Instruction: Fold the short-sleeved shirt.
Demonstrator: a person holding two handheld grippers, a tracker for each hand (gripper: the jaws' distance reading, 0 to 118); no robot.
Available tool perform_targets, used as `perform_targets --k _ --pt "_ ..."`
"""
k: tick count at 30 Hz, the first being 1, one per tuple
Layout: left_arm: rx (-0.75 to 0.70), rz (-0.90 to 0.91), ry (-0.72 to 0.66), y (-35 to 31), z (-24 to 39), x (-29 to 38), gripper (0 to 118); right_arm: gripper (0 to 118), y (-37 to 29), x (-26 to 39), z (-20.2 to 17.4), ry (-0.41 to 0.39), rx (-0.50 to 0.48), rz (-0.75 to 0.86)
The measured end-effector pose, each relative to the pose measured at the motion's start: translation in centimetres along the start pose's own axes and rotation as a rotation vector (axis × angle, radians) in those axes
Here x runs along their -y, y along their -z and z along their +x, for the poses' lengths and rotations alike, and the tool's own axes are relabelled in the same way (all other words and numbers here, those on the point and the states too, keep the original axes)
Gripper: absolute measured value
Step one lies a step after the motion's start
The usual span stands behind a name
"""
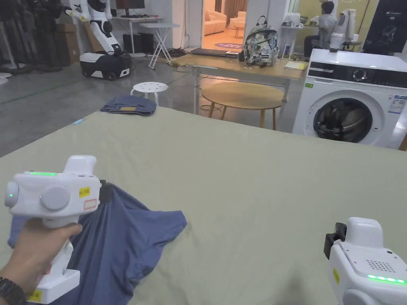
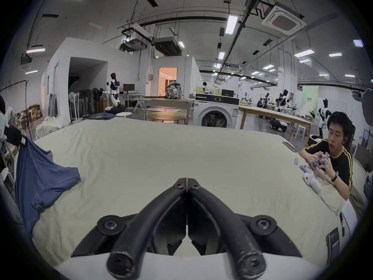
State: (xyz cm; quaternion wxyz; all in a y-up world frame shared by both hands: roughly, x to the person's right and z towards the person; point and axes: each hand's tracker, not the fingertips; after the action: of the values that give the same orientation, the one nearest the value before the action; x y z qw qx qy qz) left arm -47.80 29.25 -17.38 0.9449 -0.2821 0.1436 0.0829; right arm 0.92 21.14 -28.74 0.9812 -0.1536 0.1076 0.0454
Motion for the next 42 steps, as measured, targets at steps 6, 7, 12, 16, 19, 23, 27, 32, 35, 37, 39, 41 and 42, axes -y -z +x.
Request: perform_targets --k 6,7,12,16,19,23,27,32,35,37,39,41,42 --pt "0.113 0.133 0.084 -3.2 6.9 -4.9 0 0 0.5 -0.3 2.6 0.022 0.036 0.037" --pt "0.146 0.153 0.098 -3.6 8.3 -5.7 0 0 0.3 -0.4 3.1 0.027 0.041 0.042" --pt "0.267 0.200 0.176 -4.9 15.3 -8.3 0 0 -1.4 -1.5 5.4 0.051 0.068 0.065" --pt "0.383 0.224 0.218 -4.1 21.5 -10.0 0 0 -3.0 -2.0 7.5 0.055 0.106 0.087" --pt "0.465 0.215 0.242 -3.7 26.5 -10.5 0 0 -3.9 -2.2 9.2 0.056 0.137 0.095" --pt "0.571 0.184 0.299 -2.8 33.8 -9.7 0 0 -5.3 -2.3 11.9 0.078 0.185 0.105" --pt "0.656 0.100 0.338 -0.6 39.6 -7.4 0 0 -6.5 -2.0 14.3 0.083 0.233 0.102" --pt "0.720 -0.033 0.385 1.8 44.8 -1.9 0 0 -7.8 -1.0 17.0 0.098 0.293 0.082" --pt "0.758 -0.100 0.406 2.6 46.4 1.2 0 0 -8.2 -0.4 18.1 0.109 0.314 0.064" --pt "0.771 -0.130 0.425 2.8 47.1 2.7 0 0 -8.4 0.0 18.6 0.111 0.324 0.052" --pt "0.782 -0.143 0.432 2.8 47.4 3.7 0 0 -8.5 0.4 18.9 0.113 0.330 0.042" --pt "0.789 -0.141 0.429 2.3 47.4 4.4 0 0 -8.4 0.6 19.0 0.117 0.334 0.033" --pt "0.790 -0.139 0.427 2.2 47.2 4.4 2 0 -8.4 0.7 19.0 0.120 0.331 0.029"
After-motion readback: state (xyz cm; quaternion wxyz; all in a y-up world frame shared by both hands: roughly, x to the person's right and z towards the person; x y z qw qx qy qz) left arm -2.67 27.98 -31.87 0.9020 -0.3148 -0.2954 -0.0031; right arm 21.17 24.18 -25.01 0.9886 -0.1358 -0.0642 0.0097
